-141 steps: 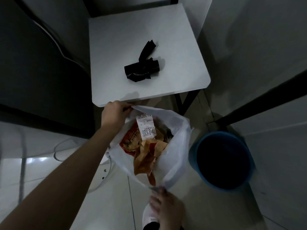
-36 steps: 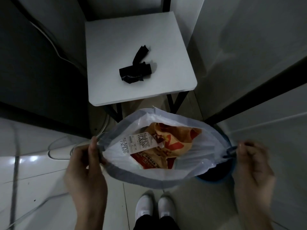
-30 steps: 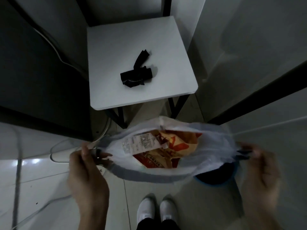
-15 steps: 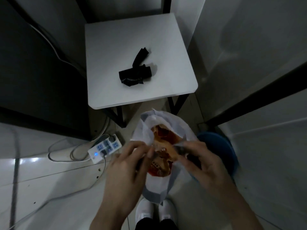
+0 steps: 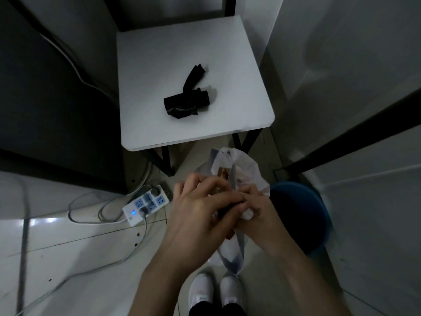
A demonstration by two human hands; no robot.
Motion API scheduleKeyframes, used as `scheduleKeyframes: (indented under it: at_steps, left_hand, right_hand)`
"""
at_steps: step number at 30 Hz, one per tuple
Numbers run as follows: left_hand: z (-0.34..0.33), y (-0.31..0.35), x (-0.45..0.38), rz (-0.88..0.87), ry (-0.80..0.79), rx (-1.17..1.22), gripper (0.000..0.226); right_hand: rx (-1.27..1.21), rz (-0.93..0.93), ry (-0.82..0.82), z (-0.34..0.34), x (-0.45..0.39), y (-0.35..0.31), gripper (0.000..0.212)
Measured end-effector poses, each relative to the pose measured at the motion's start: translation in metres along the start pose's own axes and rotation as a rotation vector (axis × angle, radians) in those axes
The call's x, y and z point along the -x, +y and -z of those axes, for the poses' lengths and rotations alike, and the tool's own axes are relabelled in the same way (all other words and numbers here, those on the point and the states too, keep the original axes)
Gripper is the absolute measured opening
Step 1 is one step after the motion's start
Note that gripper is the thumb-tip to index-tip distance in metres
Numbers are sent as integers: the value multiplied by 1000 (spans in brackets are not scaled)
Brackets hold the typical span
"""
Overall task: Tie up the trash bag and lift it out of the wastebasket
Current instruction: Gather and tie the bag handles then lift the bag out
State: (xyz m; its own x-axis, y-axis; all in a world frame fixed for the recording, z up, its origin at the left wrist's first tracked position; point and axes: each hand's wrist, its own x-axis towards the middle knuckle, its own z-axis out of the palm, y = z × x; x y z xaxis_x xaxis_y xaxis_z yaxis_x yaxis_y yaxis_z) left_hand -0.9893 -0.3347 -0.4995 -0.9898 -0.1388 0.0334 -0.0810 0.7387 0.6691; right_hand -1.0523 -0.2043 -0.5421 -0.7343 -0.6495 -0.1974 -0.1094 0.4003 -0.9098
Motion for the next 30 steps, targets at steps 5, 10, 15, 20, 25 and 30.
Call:
scheduleKeyframes:
  at_steps: [5,10,15,20,25,30]
  left_hand:
    - [-3,-6,-2,-13,7,-39,29]
    - [0,-2,-1,-91,77,-184,25]
    - [8,-28,-7,188,314,2,28]
    - [-31,-59,-1,104,-87,114,26]
    - [-47,-69,-2,109,37,187,20]
    - [-53,-59,0,127,155,186,17]
  right_hand:
    - [-121,-89,58,-5,0,6,48]
    - [-161,13,257,-19,2,10,20]
    - [-267,-112,274,-24,7,23,15]
    - [-375,-154,170,-23,6,30,15]
    - [-400,-128,162,-23,3,38,16]
    - [-430,-184,285,-28,7,41,27]
